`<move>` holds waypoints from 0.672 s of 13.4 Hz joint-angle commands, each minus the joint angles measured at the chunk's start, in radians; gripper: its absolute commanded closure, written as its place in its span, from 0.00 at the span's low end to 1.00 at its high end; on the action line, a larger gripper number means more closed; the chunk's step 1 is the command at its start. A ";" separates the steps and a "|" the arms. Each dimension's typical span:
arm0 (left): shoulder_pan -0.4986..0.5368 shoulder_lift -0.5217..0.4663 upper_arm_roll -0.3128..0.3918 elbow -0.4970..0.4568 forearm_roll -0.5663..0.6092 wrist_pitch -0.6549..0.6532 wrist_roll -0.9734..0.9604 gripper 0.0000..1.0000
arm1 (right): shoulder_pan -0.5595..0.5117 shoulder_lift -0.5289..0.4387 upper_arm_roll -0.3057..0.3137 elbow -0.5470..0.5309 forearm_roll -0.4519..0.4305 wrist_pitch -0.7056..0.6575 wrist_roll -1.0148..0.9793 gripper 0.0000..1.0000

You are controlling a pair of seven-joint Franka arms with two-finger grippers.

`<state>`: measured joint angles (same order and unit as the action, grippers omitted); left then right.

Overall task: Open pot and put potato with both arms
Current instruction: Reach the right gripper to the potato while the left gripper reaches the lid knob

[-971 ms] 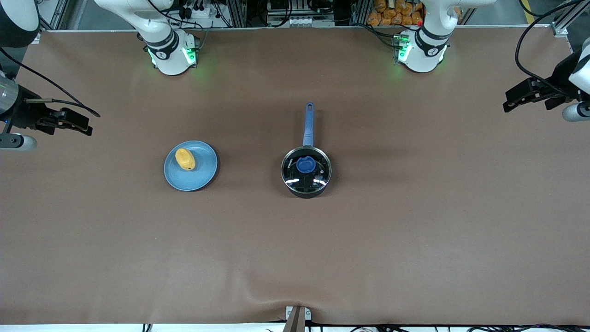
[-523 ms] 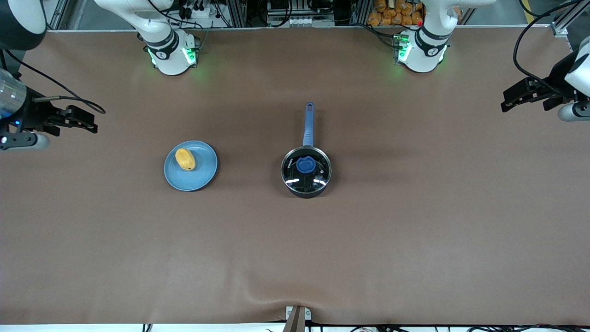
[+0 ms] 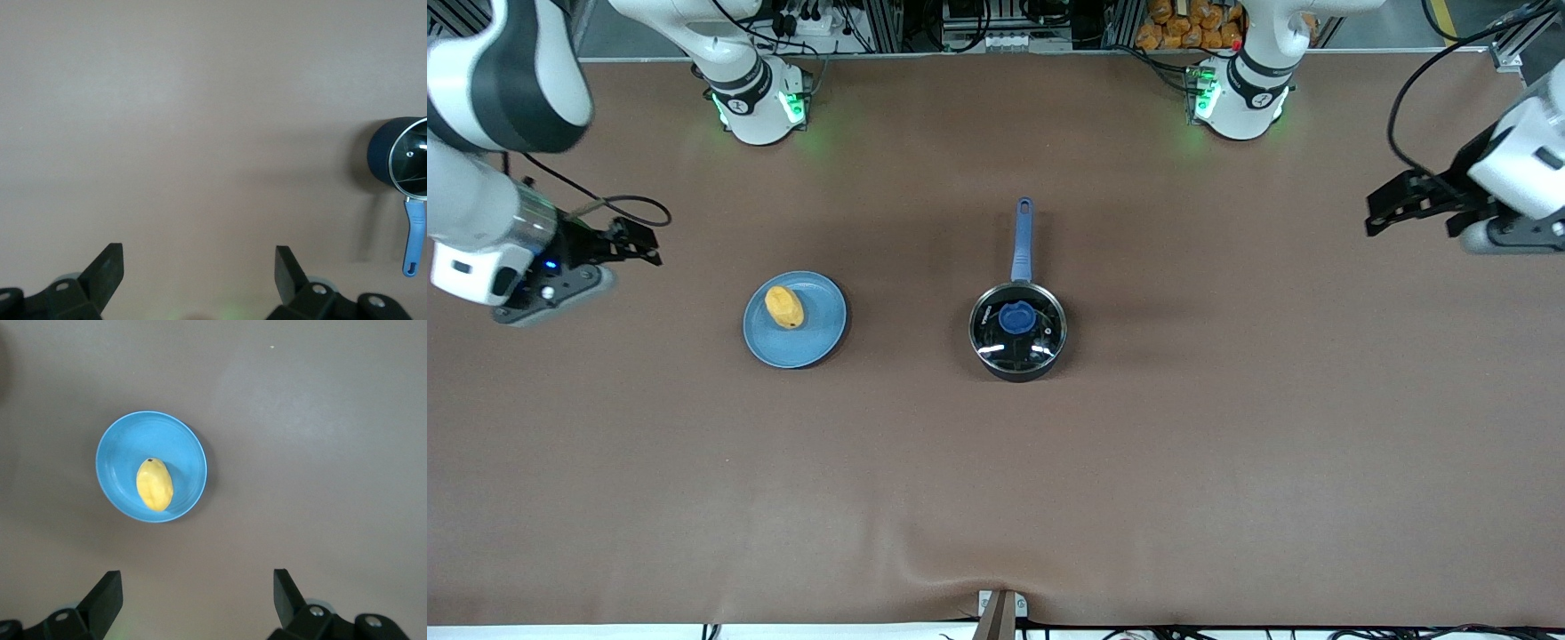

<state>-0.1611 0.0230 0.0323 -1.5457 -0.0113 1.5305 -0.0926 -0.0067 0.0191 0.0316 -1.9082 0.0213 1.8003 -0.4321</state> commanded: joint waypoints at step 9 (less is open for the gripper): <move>-0.268 0.406 -0.143 0.139 -0.124 0.319 -0.592 0.00 | 0.010 -0.025 0.143 -0.380 0.080 0.447 0.038 0.00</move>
<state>-0.3570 0.3426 -0.1258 -1.5045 -0.1288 1.8219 -0.5498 -0.0014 0.0196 0.1444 -2.2206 0.0836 2.1770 -0.4193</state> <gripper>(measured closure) 0.000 0.000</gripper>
